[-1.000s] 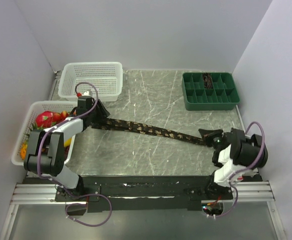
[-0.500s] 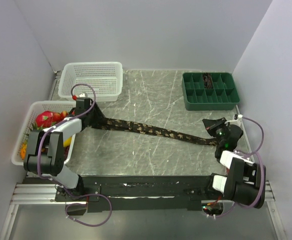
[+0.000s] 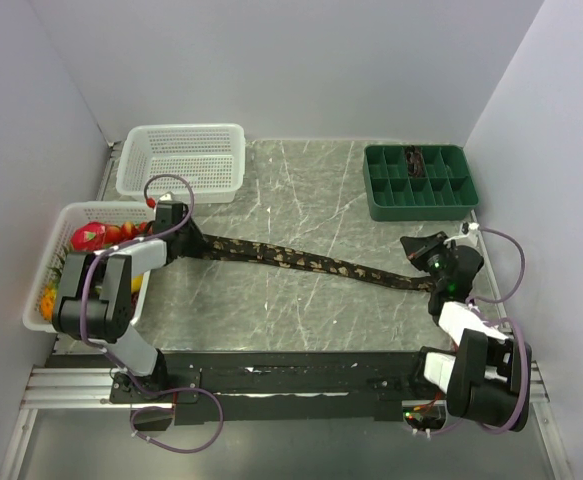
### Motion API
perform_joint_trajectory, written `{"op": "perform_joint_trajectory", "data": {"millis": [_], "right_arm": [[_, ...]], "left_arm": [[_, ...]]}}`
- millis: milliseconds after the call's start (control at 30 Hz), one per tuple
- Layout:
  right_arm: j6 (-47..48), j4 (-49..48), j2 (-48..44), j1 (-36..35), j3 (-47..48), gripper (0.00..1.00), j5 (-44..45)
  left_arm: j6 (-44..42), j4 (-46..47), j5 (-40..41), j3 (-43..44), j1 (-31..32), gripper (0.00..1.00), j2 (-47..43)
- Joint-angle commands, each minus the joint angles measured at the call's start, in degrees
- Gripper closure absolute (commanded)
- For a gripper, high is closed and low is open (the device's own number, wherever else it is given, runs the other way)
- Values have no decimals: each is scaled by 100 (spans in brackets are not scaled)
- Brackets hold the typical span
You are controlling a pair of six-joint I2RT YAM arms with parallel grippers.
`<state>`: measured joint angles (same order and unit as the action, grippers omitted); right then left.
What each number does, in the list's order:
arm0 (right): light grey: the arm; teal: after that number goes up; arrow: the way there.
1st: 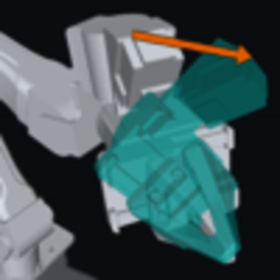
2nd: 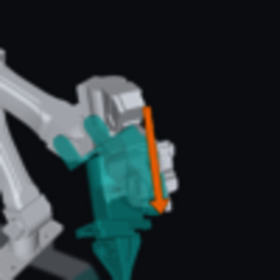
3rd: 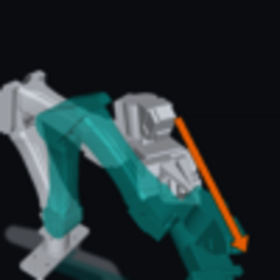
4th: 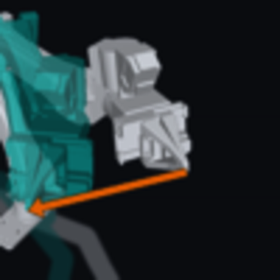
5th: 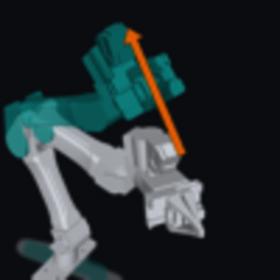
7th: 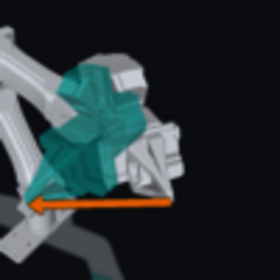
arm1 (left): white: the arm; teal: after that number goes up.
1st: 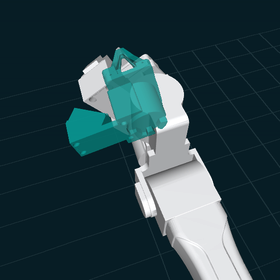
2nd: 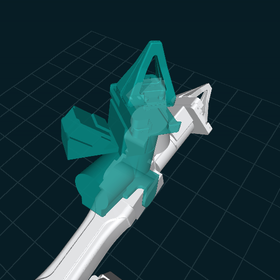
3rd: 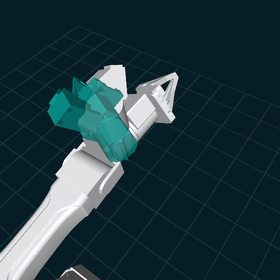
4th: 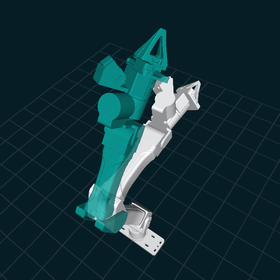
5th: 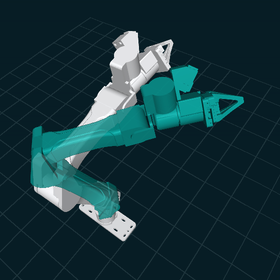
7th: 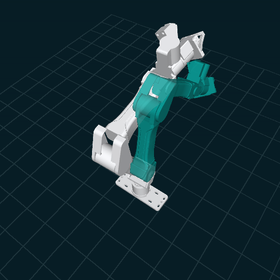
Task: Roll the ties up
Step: Flatten out the tie at the center of the board, then roll the tie at the center of the board.
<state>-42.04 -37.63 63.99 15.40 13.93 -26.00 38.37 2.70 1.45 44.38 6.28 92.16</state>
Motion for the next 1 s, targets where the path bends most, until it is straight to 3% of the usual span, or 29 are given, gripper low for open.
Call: {"op": "perform_joint_trajectory", "data": {"millis": [0, 33, 67, 100, 467, 867, 933, 967], "right_arm": [[249, -8, -176, -133, 259, 100, -28], [267, -8, -202, -151, 268, 100, -37], [319, 27, -202, -203, 294, 100, -46], [363, 71, -211, -247, 320, 100, -37], [1206, 923, -194, -1477, 1075, 100, 499], [1488, 1353, 948, -2708, 2024, 100, 614], [1532, 1477, 1281, -2822, 2201, 100, 544], [1515, 1495, 1370, -2849, 2297, 100, 526]], "left_arm": [[39, 371, 40, -9, -40, 72, 109], [13, 363, 31, 35, -48, 81, 170], [4, 354, 22, 44, -48, 97, 188], [4, 354, 30, 53, -48, 99, 188], [39, 91, 443, -193, -83, 99, -637], [48, 240, 470, -641, -206, 98, -1350], [-49, 21, 391, -396, -215, 89, -1096], [-66, -6, 365, -325, -215, 75, -999]]}}
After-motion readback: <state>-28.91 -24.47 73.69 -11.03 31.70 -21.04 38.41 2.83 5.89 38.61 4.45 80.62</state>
